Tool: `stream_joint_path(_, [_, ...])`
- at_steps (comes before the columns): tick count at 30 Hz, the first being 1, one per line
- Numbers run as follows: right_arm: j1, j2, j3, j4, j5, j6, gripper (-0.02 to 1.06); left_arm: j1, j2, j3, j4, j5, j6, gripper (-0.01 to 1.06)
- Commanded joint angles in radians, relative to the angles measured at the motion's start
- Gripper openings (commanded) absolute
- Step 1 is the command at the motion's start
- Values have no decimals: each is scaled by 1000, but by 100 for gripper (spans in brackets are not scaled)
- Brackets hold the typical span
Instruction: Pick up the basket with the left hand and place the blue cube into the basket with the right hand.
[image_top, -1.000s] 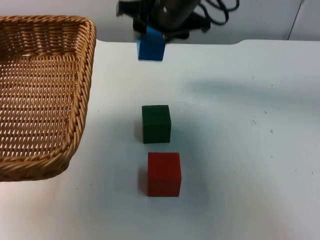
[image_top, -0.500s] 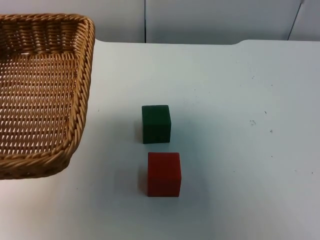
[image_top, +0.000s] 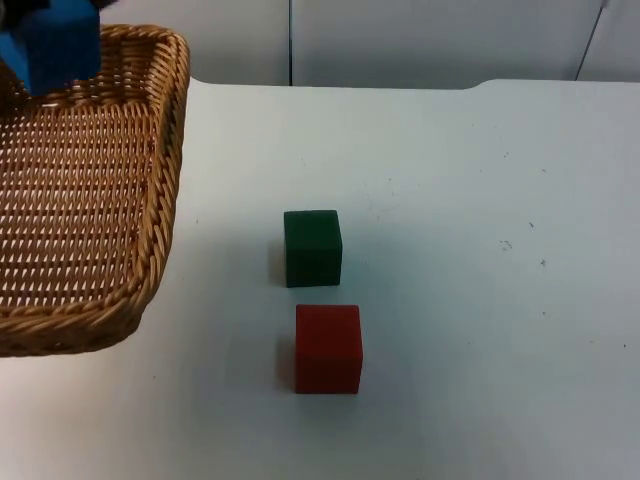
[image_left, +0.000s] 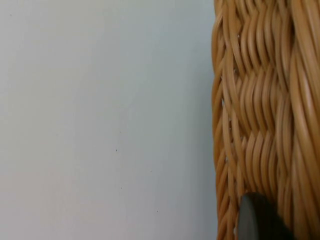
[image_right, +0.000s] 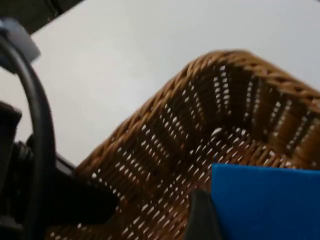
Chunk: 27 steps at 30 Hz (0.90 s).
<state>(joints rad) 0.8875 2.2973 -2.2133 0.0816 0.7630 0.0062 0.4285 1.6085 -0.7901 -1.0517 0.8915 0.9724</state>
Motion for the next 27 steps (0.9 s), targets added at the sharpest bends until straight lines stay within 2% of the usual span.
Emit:
stream_joint_path(1, [11, 11, 0, 2, 8, -14, 0, -6, -3, -3, -35, 19, 4, 0])
stream_joint_path(5, [16, 51, 0, 2, 43, -14, 0, -6, -3, -3, -37, 25, 11, 0])
stream_joint_path(16, [16, 83, 0, 2, 54, -14, 2, -6, -3, -3, -48, 33, 16, 0])
stream_joint_path(19, [16, 92, 0, 2, 55, -14, 16, -6, -3, -3, -52, 33, 20, 0])
stream_joint_path(20, [16, 92, 0, 2, 55, -14, 16, -6, -3, -3, -52, 33, 20, 0])
stream_joint_path(24, [16, 94, 0, 2, 55, -16, 49, -6, -3, -3, -57, 29, 22, 0])
stream_joint_path(25, [16, 94, 0, 2, 55, -16, 49, -6, -3, -3, -57, 29, 22, 0])
stream_joint_path(26, [16, 93, 0, 2, 55, -22, 60, -6, -3, -3, -57, 23, 22, 0])
stream_joint_path(27, [16, 92, 0, 2, 59, -34, 65, -6, -3, -3, -59, 18, 22, 0])
